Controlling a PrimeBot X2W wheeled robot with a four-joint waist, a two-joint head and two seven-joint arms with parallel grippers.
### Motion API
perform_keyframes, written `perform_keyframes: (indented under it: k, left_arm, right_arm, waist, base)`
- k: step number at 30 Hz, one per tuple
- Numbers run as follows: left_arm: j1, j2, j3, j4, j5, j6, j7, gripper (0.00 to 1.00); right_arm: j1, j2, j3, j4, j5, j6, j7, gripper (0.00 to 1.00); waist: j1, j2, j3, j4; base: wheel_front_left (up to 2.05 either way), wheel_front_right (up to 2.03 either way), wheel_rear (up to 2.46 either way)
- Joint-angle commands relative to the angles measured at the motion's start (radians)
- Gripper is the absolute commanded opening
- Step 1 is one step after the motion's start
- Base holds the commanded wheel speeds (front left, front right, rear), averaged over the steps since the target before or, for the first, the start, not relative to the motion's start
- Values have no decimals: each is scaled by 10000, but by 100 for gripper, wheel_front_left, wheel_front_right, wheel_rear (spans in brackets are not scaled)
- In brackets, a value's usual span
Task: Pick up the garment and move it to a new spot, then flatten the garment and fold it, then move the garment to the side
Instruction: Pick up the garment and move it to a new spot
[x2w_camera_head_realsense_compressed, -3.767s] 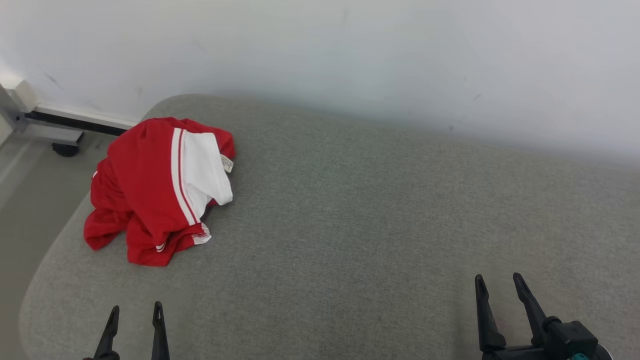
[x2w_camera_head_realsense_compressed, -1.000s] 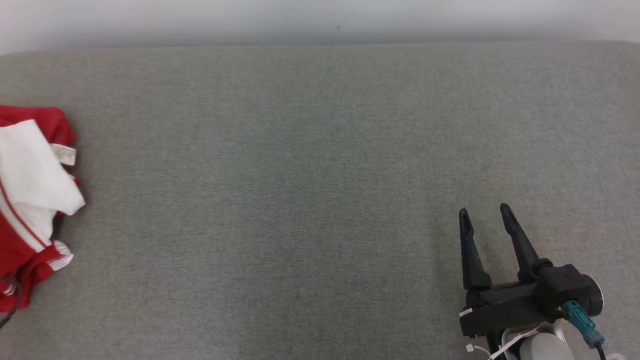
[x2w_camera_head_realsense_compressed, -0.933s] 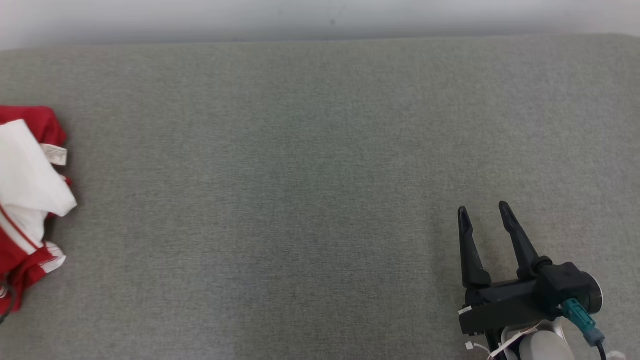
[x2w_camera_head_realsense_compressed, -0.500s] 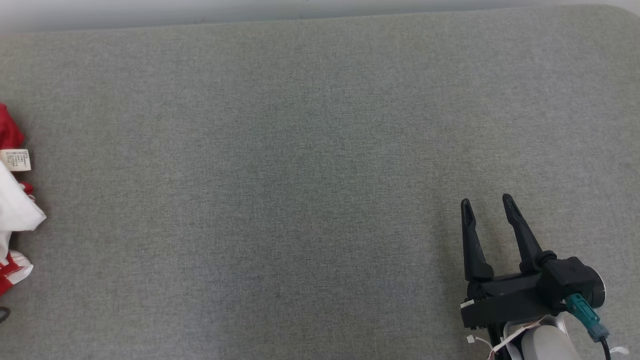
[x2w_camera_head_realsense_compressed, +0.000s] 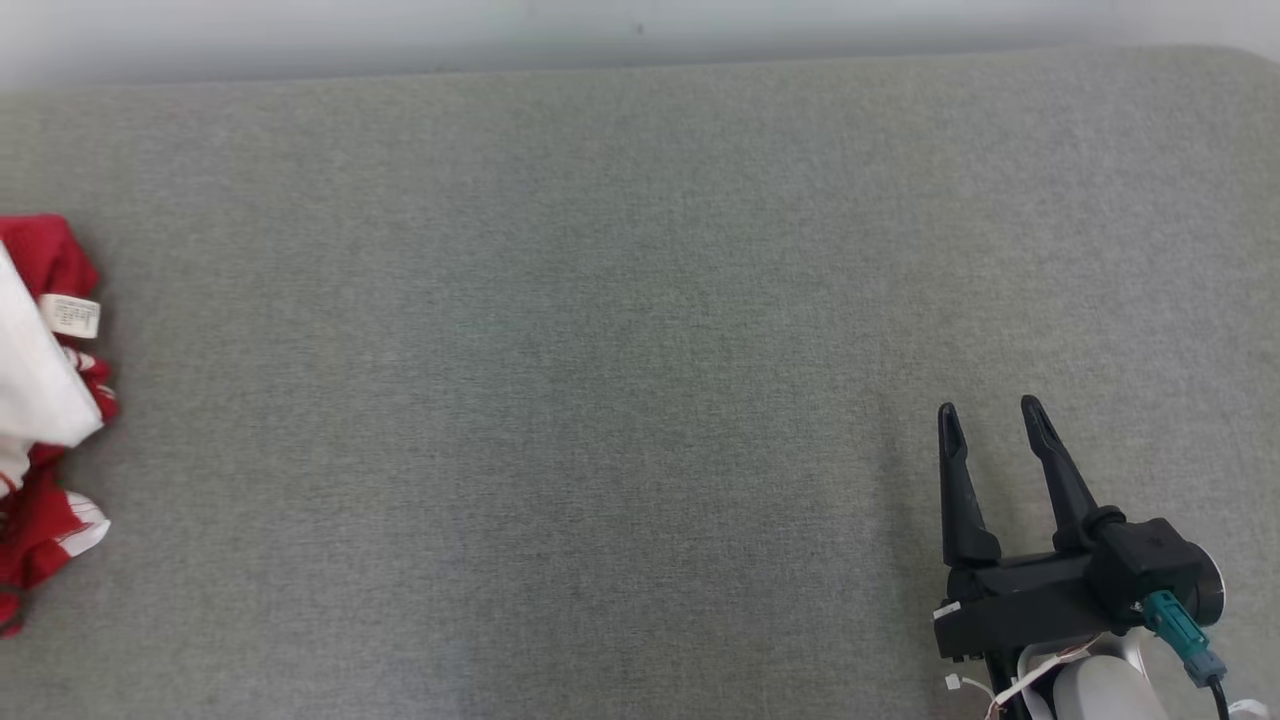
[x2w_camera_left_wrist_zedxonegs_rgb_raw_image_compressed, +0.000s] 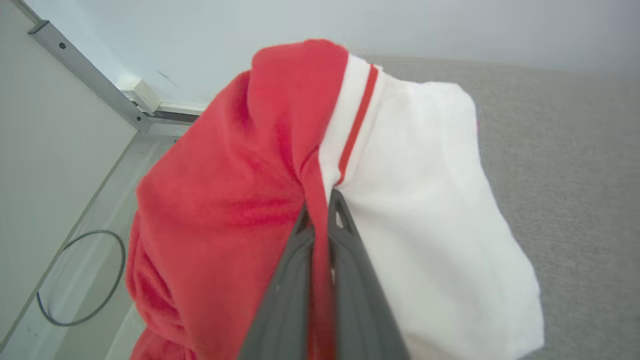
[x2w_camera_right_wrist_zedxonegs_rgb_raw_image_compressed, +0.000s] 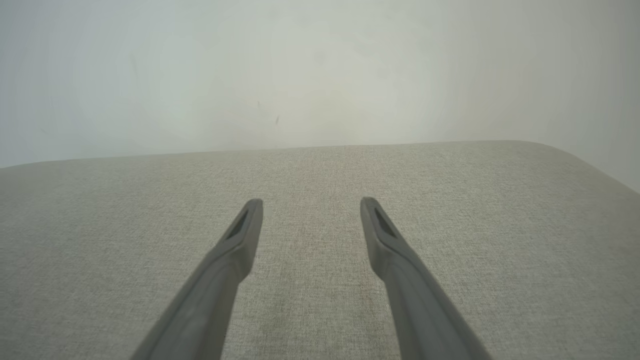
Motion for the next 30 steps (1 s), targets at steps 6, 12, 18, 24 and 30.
perform_keyframes:
  k: [6, 12, 18, 24, 30]
  left_arm:
    - [-249, 211, -261, -803, -359, 23, -1068, 0]
    - [-563, 559, -708, -2196, -469, 23, -1893, 0]
    - [-1222, 650, -1150, -3662, -546, 23, -2197, 0]
    - [-1635, 614, -1409, -4872, -511, 23, -2017, 0]
    - [-2123, 303, -1815, -6287, -467, 25, -1566, 0]
  right_arm:
    - [314, -3, 30, 94, 128, 34, -15, 100]
    - [521, -5, 37, 176, 302, 34, -15, 100]
    - [664, -3, -52, 310, 503, 34, -15, 100]
    - [824, 0, -13, 415, 668, 34, -15, 100]
    - [943, 1, 36, 495, 846, 34, -15, 100]
  waist:
    - [0, -1, -703, 545]
    - [0, -1, -1064, 699]
    - [0, -1, -1241, 605]
    - [0, -1, -1406, 341]
    - [0, -1, -1657, -154]
  base:
    - [0, 0, 0]
    - [0, 0, 0]
    - [0, 0, 0]
    - [0, 0, 0]
    - [0, 0, 0]
